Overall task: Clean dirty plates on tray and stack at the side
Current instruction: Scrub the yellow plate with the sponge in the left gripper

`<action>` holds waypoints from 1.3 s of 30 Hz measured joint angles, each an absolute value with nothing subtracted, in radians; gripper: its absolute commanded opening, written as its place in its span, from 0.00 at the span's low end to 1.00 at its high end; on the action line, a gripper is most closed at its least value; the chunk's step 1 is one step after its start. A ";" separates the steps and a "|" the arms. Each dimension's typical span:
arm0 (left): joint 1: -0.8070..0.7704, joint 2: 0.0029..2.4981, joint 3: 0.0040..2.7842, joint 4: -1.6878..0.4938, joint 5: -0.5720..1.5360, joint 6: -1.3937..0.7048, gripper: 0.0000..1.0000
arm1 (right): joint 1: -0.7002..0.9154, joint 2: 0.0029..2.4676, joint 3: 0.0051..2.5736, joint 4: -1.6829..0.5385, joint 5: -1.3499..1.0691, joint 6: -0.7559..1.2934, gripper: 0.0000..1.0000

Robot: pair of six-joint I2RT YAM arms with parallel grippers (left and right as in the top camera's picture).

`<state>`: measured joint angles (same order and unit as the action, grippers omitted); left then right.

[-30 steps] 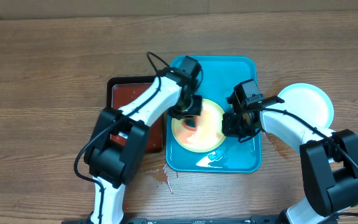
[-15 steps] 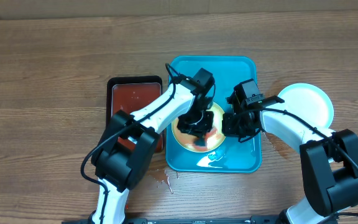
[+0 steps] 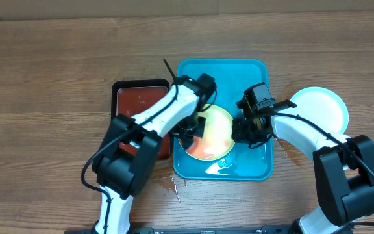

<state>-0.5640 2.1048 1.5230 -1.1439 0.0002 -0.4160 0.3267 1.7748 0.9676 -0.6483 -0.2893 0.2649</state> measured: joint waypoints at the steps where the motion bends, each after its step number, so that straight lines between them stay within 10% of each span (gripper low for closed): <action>1: -0.550 2.101 1.523 -1.131 -0.012 -0.417 0.04 | 0.327 1.775 0.968 -0.648 -0.289 0.265 0.13; 24: -0.501 2.085 1.521 -0.739 0.267 -0.400 0.04 | 0.327 1.775 0.968 -0.650 -0.299 0.266 0.13; 39: -0.363 1.802 1.511 -1.017 0.293 -0.313 0.04 | 0.327 1.775 0.969 -0.654 -0.298 0.266 0.13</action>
